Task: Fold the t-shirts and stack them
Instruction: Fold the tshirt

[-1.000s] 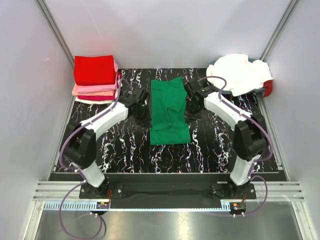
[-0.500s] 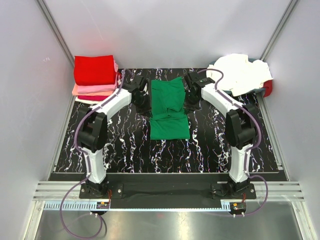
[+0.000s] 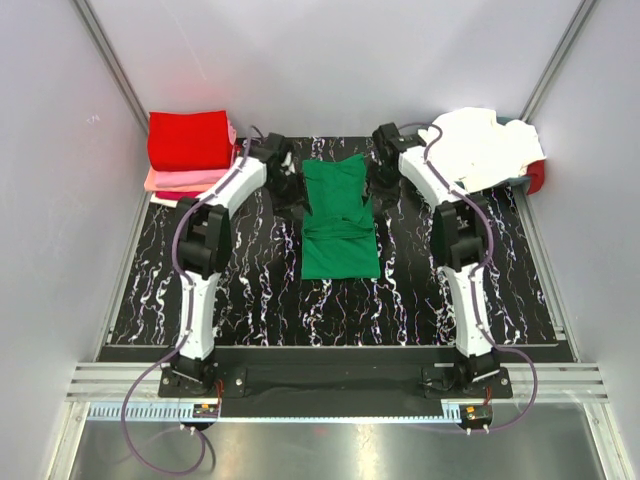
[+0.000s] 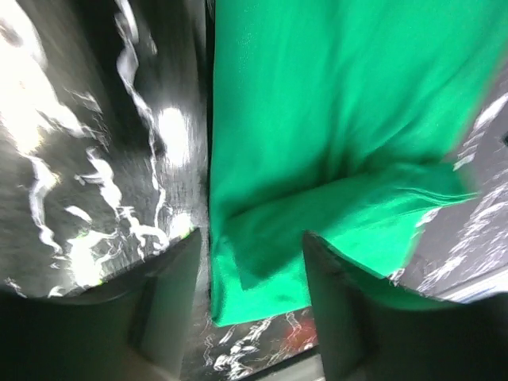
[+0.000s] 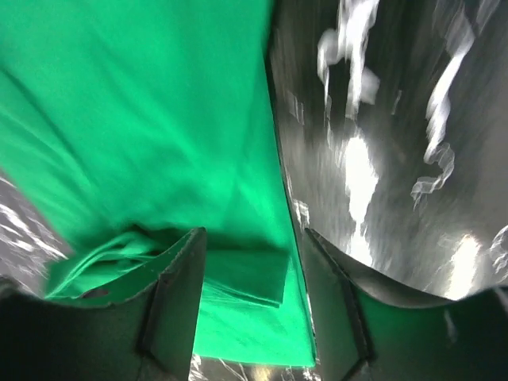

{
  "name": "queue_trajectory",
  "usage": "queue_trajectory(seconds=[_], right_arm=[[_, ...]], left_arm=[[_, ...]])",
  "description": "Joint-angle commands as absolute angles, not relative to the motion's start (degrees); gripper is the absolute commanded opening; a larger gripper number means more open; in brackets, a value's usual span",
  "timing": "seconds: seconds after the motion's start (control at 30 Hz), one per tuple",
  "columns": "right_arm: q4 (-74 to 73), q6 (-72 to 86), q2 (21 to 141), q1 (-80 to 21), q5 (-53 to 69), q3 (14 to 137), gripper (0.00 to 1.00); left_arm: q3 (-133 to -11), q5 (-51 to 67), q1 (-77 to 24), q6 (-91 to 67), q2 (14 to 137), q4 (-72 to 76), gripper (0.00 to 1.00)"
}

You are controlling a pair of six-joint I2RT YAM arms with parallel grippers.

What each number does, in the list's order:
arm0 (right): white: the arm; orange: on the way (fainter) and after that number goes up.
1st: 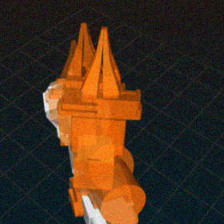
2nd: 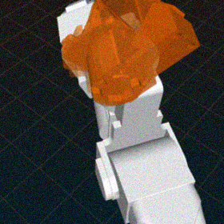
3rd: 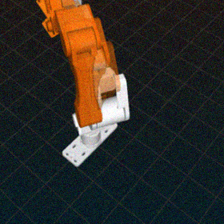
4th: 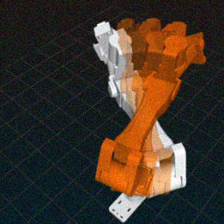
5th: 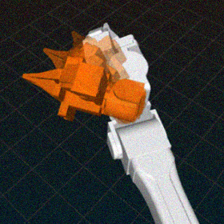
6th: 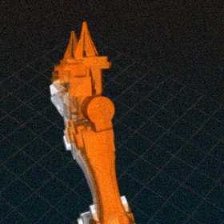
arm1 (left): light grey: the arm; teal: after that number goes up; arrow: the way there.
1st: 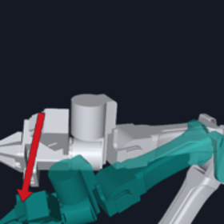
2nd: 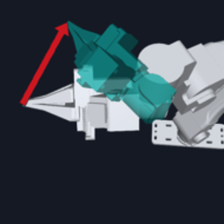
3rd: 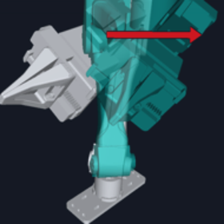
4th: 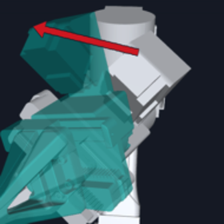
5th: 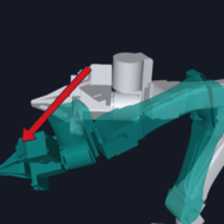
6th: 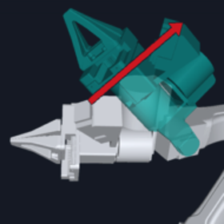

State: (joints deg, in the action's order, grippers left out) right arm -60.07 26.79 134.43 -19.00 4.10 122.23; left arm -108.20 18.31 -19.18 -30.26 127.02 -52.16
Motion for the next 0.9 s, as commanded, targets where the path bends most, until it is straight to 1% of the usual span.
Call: queue_trajectory(seconds=[0.0, 0.07, 0.1, 0.13, 0.17, 0.2, 0.23, 0.27, 0.3, 0.37, 0.4, 0.43, 0.5, 0.67, 0.87], right_arm=[[-69.94, 24.00, 137.37, -16.18, 3.08, 140.83, 0.59], [-70.84, 23.99, 134.76, -15.65, 3.34, 141.68, 0.59], [-69.80, 23.99, 132.65, -15.64, 4.30, 136.89, 0.59], [-65.78, 24.17, 130.28, -15.64, 5.52, 132.58, 0.59], [-63.22, 24.43, 124.60, -15.73, 6.84, 127.84, 0.57], [-60.41, 24.87, 121.76, -15.73, 9.20, 117.61, 0.56], [-54.73, 25.22, 119.12, -15.91, 10.71, 112.64, 0.54], [-51.88, 26.36, 114.65, -15.91, 12.46, 107.80, 0.51], [-49.59, 26.89, 113.13, -16.00, 15.18, 100.36, 0.49], [-45.80, 27.51, 110.75, -16.35, 16.78, 95.38, 0.44], [-44.83, 27.60, 110.57, -16.78, 17.83, 92.32, 0.38], [-43.87, 27.51, 110.65, -17.05, 18.19, 91.33, 0.33], [-43.33, 26.98, 112.23, -17.58, 20.47, 90.62, 0.17], [-43.33, 26.81, 117.58, -18.37, 22.06, 93.86, 0.15], [-47.89, 24.53, 126.71, -18.37, 19.96, 104.40, 0.15]], left_arm=[[-123.20, 19.69, -16.00, -31.11, 127.88, -58.68, 0.64], [-126.72, 19.16, -15.12, -30.94, 127.01, -59.85, 0.68], [-126.04, 17.59, -15.03, -30.68, 125.87, -59.59, 0.69], [-124.64, 16.88, -15.20, -30.06, 122.73, -58.81, 0.69], [-118.80, 16.44, -15.38, -29.97, 120.69, -57.58, 0.69], [-115.00, 15.65, -15.55, -29.88, 118.41, -54.09, 0.68], [-110.87, 15.30, -16.17, -29.88, 113.78, -52.05, 0.67], [-102.74, 14.94, -16.61, -29.97, 111.64, -49.94, 0.66], [-99.00, 15.03, -16.96, -30.14, 109.71, -46.18, 0.64], [-90.06, 15.20, -18.63, -30.32, 105.48, -42.47, 0.61], [-87.91, 15.55, -19.94, -30.32, 104.08, -39.67, 0.58], [-86.32, 15.56, -20.47, -30.41, 103.98, -38.68, 0.56], [-84.38, 17.48, -22.05, -30.24, 105.19, -36.49, 0.52], [-89.63, 17.84, -24.17, -29.88, 111.08, -37.18, 0.51], [-97.18, 16.88, -24.43, -28.92, 119.08, -39.55, 0.51]])
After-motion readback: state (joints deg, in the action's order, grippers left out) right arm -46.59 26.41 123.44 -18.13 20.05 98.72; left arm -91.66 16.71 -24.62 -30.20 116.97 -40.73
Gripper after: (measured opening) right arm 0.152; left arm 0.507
